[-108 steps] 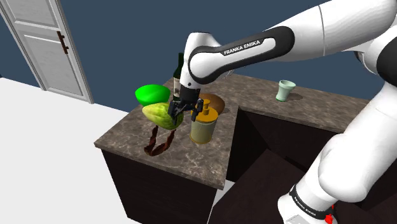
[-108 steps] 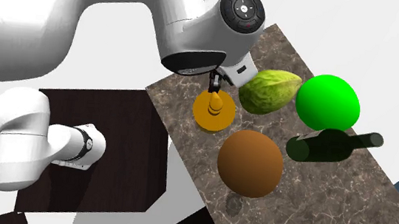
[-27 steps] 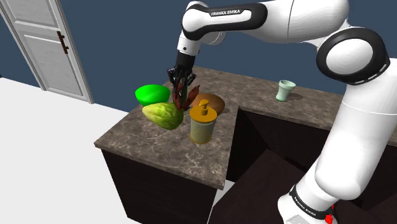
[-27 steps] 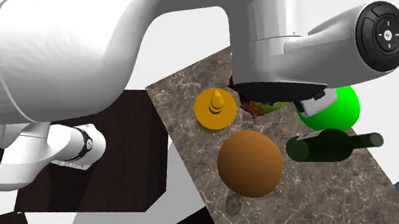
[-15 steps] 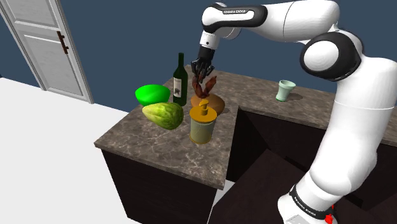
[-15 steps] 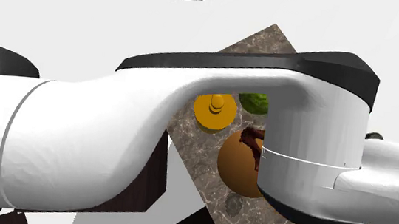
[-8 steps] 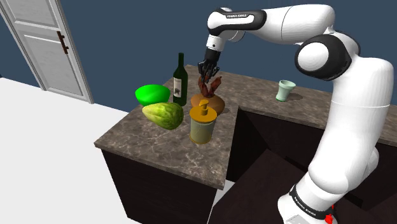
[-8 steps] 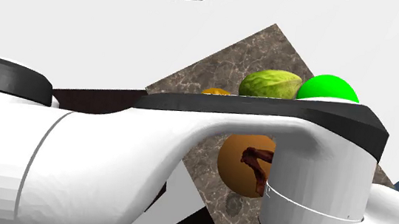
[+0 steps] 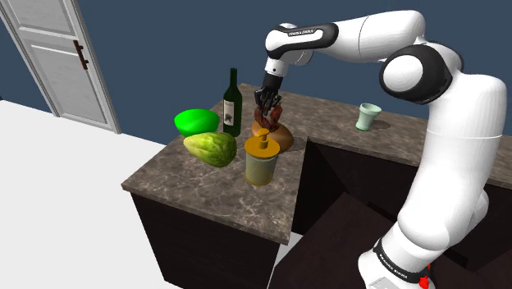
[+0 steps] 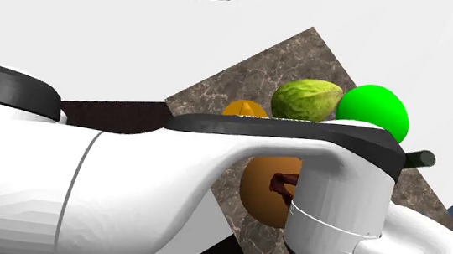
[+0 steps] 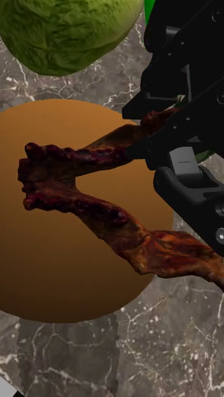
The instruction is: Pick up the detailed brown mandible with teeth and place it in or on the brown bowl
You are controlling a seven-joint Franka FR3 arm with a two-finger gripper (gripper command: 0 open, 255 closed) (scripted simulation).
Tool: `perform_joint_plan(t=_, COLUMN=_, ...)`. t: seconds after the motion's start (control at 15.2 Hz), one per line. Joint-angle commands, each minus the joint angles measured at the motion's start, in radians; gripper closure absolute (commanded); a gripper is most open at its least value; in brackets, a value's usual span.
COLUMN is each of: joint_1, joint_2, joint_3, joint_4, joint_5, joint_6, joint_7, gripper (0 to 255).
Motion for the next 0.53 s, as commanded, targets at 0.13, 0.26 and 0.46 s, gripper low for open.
perform_joint_plan(t=0.13, joint_1=0.001, joint_2=0.009, joint_3=0.000, joint_4=-0.040, joint_5=0.002, joint_6=0.046, joint_7=-0.011, gripper=255)
perform_joint_plan(t=0.26, joint_1=0.000, joint_2=0.009, joint_3=0.001, joint_4=-0.040, joint_5=0.002, joint_6=0.046, joint_7=-0.011, gripper=255)
perform_joint_plan(t=0.46, joint_1=0.000, joint_2=0.010, joint_3=0.002, joint_4=-0.039, joint_5=0.002, joint_6=0.046, joint_7=-0.010, gripper=255)
